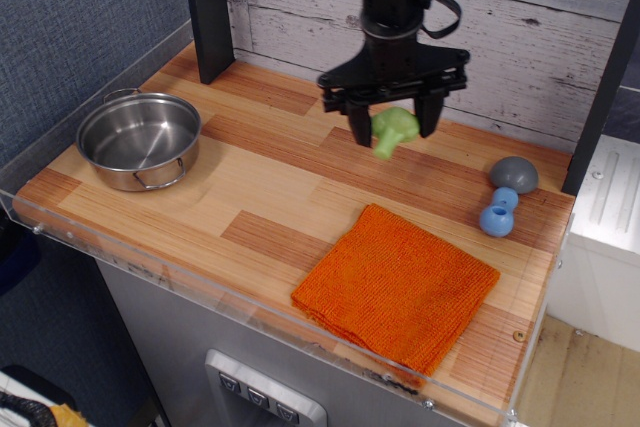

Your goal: Place the broccoli to the left of the orange towel

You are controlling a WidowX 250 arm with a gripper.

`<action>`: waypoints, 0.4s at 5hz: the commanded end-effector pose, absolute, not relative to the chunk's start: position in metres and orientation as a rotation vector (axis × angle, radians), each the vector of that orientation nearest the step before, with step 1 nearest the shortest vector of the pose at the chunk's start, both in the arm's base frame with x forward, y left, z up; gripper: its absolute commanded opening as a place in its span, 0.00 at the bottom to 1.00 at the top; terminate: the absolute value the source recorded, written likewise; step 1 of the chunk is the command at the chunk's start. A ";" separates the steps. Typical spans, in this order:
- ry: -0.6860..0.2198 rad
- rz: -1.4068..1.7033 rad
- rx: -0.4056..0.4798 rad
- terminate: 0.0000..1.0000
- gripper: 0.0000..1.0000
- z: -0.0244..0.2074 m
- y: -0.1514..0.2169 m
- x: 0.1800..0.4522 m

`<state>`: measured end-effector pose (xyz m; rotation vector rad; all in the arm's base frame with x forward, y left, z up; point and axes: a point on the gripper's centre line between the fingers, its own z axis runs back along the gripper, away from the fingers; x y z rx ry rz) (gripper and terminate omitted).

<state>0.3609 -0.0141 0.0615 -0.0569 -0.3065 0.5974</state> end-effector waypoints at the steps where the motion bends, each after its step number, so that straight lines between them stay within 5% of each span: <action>1: -0.318 0.654 -0.065 0.00 0.00 0.065 0.007 0.312; 2: -0.285 0.674 -0.024 0.00 0.00 0.052 0.026 0.291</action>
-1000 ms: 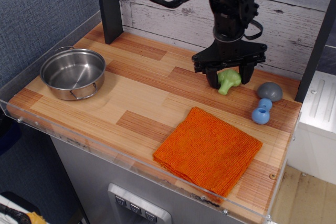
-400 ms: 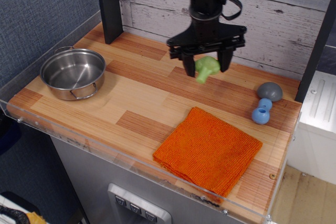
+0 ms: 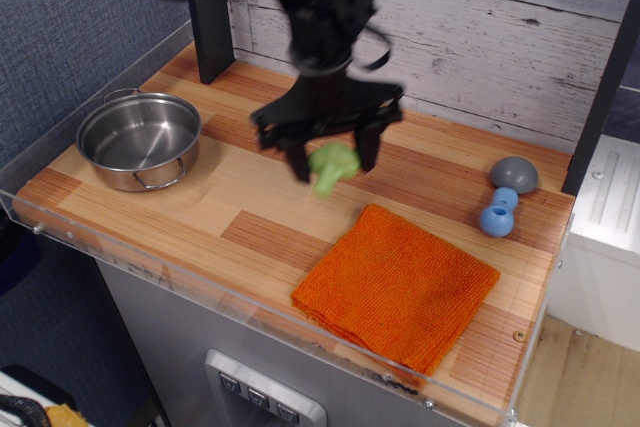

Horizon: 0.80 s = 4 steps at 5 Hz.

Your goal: Place the broccoli to the left of the orange towel

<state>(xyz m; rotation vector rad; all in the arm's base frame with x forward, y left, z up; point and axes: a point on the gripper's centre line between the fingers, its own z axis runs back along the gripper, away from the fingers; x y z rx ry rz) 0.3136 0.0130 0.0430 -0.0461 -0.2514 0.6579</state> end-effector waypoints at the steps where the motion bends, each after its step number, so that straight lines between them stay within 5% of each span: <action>1: -0.270 0.703 -0.015 0.00 0.00 0.043 0.039 0.281; 4: -0.254 0.784 0.004 0.00 0.00 0.036 0.063 0.258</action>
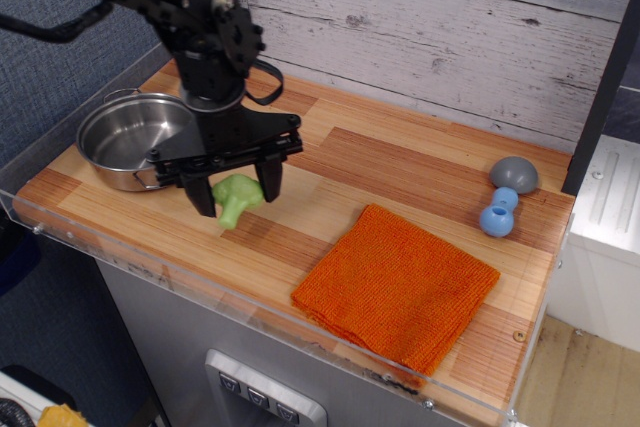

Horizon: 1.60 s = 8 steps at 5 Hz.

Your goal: Place the broccoli to the left of the orange towel

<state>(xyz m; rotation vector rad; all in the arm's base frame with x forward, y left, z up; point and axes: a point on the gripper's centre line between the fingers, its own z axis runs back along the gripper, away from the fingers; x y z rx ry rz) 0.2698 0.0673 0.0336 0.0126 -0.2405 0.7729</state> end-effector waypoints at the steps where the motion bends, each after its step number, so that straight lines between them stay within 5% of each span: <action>1: -0.222 0.768 -0.001 0.00 0.00 0.025 0.060 0.257; 3: -0.211 0.797 -0.037 0.00 0.00 0.016 0.058 0.255; 4: -0.173 0.871 -0.011 0.00 1.00 0.014 0.062 0.252; 6: -0.166 0.887 -0.010 0.00 1.00 0.019 0.062 0.253; 8: -0.223 0.876 -0.037 0.00 1.00 0.063 0.055 0.266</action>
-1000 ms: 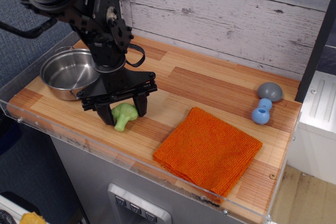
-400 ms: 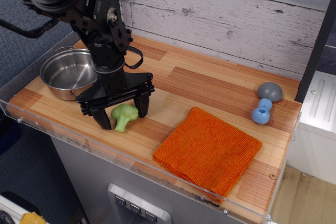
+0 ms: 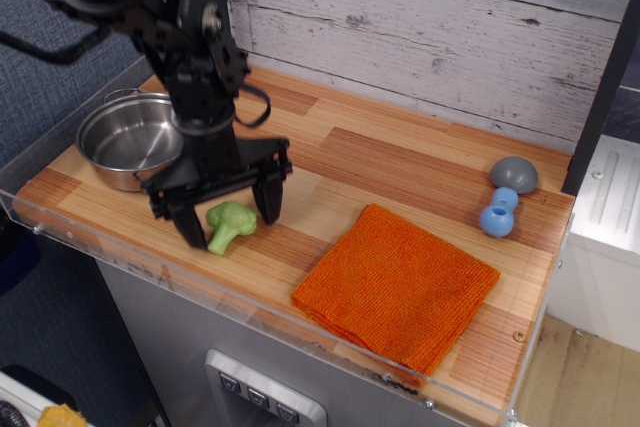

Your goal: Place the broccoli to the left of the orange towel

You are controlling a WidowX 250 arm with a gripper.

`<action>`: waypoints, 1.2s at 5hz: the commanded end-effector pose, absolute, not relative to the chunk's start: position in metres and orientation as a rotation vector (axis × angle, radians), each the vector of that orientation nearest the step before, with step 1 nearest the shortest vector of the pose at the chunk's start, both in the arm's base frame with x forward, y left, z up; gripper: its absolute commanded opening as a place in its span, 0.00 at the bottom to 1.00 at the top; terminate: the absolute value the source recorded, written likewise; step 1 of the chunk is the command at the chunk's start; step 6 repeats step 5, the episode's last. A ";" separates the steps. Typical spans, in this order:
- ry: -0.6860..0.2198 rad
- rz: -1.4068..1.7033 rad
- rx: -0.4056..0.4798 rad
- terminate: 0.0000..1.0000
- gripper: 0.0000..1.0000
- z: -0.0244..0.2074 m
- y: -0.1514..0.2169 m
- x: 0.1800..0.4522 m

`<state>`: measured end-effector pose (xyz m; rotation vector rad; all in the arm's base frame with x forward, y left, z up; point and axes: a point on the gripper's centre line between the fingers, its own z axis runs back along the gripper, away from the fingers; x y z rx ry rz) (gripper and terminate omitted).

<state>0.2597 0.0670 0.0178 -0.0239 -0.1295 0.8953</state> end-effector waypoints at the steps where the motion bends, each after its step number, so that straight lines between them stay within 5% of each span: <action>1: -0.250 0.873 -0.037 0.00 1.00 0.084 0.047 0.268; 2: -0.293 0.856 -0.037 0.00 1.00 0.107 0.038 0.266; 4: -0.293 0.856 -0.037 0.00 1.00 0.107 0.038 0.266; 5: -0.293 0.856 -0.037 1.00 1.00 0.107 0.038 0.266; 6: -0.293 0.856 -0.037 1.00 1.00 0.107 0.038 0.266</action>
